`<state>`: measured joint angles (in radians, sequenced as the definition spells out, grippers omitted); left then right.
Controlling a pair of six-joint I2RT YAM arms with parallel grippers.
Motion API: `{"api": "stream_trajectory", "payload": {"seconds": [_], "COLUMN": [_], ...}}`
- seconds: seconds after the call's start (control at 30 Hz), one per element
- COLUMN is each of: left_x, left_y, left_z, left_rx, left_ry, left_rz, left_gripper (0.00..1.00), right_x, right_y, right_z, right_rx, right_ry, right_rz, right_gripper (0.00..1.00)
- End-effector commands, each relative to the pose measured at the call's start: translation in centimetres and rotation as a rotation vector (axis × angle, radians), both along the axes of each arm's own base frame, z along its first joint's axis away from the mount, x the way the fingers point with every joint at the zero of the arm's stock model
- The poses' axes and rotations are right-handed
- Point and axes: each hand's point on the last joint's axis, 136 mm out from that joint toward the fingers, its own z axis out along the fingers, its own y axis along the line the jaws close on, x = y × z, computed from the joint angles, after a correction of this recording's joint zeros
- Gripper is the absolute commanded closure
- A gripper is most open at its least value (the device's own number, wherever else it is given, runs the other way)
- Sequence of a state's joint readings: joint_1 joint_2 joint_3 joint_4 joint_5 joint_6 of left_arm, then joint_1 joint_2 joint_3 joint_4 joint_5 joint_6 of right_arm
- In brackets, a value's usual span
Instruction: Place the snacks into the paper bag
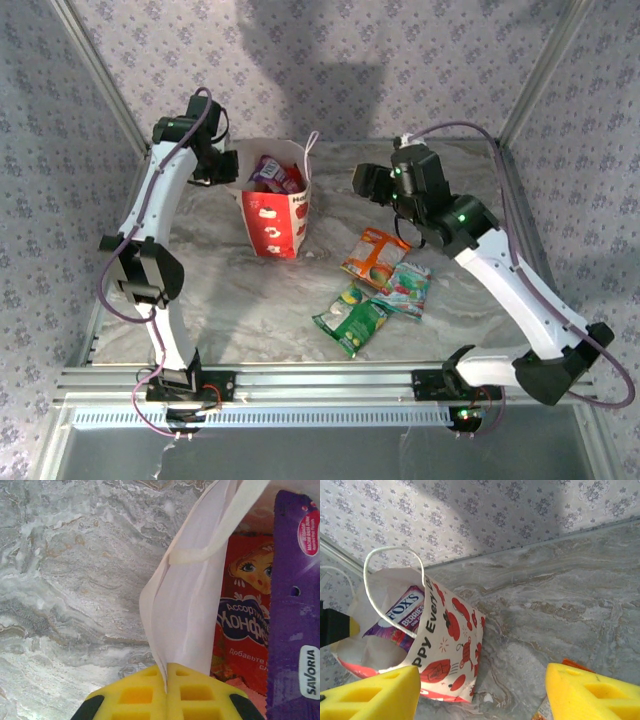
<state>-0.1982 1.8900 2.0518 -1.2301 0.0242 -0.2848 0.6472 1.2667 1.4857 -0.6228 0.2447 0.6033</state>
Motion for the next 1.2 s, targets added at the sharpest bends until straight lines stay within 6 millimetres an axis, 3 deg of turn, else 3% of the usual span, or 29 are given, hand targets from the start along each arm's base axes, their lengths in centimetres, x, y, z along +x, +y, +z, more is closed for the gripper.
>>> {"api": "stream_trajectory", "payload": {"seconds": [0.0,0.2,0.33,0.63,0.83,1.0,1.17], "left_x": [-1.6,-1.6,-1.8,-2.0,-2.2,-2.2,-2.0], "left_y": [1.0,1.2,1.0,0.6,0.4,0.1,-0.2], "left_z": [1.0,1.3,1.3,0.5,0.2,0.0,0.1], "left_rx": [0.034,0.035,0.025,0.003,-0.004,-0.019,-0.04], "left_ry": [0.006,-0.003,0.001,0.014,0.016,0.019,0.012], "left_rz": [-0.004,-0.005,-0.018,-0.03,-0.04,-0.045,-0.048], "left_gripper": [0.98,0.98,0.98,0.97,0.97,0.97,0.96], "right_x": [-1.2,-2.4,-3.4,-6.1,-8.7,-10.4,-11.9], "right_y": [-0.4,-0.4,-1.7,-7.4,-11.4,-12.8,-13.0], "right_z": [-0.4,-1.4,-3.1,-9.2,-14.6,-17.7,-20.4], "right_rx": [-0.027,-0.042,-0.071,-0.075,-0.056,-0.016,0.031], "right_ry": [0.009,0.027,0.071,0.269,0.433,0.526,0.62], "right_rz": [0.041,0.097,0.069,-0.108,-0.236,-0.294,-0.305], "right_gripper": [0.32,0.32,0.32,0.29,0.27,0.26,0.26]}}
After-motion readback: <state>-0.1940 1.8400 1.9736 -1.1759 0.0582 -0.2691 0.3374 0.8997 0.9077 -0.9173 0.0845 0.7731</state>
